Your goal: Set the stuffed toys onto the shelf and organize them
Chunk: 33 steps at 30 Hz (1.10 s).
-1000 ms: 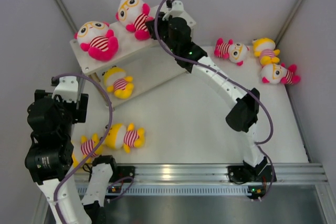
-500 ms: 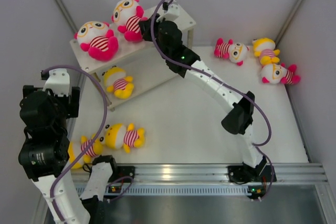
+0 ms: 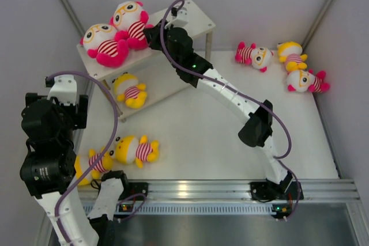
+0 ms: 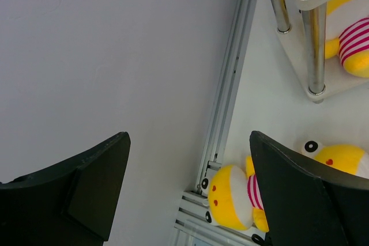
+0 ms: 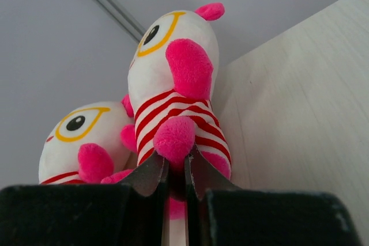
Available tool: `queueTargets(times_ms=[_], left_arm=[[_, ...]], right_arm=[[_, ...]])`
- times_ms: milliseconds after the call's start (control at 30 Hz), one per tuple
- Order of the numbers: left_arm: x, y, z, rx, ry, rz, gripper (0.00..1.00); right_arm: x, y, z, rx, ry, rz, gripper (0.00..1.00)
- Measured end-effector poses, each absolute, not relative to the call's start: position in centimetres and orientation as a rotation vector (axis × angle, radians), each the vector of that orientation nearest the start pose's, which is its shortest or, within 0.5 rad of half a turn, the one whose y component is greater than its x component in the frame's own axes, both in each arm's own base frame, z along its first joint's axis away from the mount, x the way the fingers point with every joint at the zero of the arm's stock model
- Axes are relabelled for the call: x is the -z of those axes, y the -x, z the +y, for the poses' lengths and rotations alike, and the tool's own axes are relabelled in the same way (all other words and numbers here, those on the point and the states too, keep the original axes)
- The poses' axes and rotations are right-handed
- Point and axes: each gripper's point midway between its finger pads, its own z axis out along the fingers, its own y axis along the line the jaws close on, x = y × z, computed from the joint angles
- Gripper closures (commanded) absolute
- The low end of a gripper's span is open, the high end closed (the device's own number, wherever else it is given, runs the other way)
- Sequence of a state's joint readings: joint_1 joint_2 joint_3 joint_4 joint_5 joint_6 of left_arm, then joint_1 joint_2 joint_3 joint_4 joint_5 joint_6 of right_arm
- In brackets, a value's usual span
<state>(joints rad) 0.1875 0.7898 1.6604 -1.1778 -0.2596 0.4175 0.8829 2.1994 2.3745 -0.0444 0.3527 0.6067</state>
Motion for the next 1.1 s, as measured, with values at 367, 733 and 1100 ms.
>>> queueTargets(times_ms=[367,733,1100], left_arm=[[-41.7,-14.9,9.0,-0.649,-0.042,1.922,0.09],[-41.7,-15.0,8.9,-0.644,-0.046,1.922,0.09],[-41.6,-15.2,8.6,-0.624,-0.062,1.923,0.09]], right_arm=[[-42.6,-43.8,49.5,-1.048,-0.081,1.531,1.00],[-42.6,-41.7,51.5,-1.099,-0.058,1.537,0.98],[-42.0,-41.8,50.3,-1.013,-0.042,1.533,0.42]])
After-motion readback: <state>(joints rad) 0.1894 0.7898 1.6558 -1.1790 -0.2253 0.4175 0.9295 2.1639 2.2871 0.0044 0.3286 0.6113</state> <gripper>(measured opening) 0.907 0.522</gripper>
